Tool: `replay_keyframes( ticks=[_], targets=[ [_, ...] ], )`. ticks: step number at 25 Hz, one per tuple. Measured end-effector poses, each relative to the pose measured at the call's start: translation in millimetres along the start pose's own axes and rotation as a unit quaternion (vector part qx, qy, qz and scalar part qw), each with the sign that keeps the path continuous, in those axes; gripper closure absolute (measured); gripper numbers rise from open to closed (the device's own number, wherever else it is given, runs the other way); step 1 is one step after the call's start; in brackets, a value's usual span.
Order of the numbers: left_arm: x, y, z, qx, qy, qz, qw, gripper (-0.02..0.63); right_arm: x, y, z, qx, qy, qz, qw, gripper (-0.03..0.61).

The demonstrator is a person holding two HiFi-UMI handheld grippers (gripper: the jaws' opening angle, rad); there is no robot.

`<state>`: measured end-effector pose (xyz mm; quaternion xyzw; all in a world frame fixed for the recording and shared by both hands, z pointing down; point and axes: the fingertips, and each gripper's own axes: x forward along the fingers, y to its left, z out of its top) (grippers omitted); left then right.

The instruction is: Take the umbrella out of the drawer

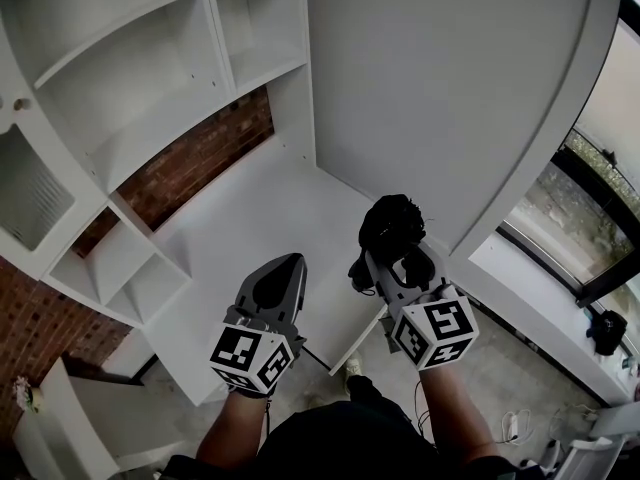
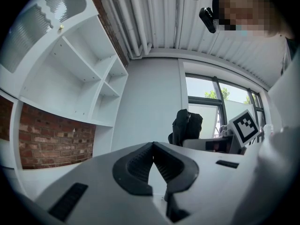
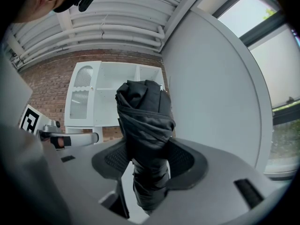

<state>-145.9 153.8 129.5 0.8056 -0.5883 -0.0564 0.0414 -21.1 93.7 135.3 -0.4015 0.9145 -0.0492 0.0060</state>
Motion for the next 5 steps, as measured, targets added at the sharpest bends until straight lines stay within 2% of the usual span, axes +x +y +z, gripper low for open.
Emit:
replay_keyframes(
  ticks=[5],
  targets=[
    [-0.1,0.8,-1.3,0.001,0.000,0.002,1.0000,0.607,0.5,-0.3,-0.9,-0.001,0.000,-0.001,1.000,0.364]
  ],
)
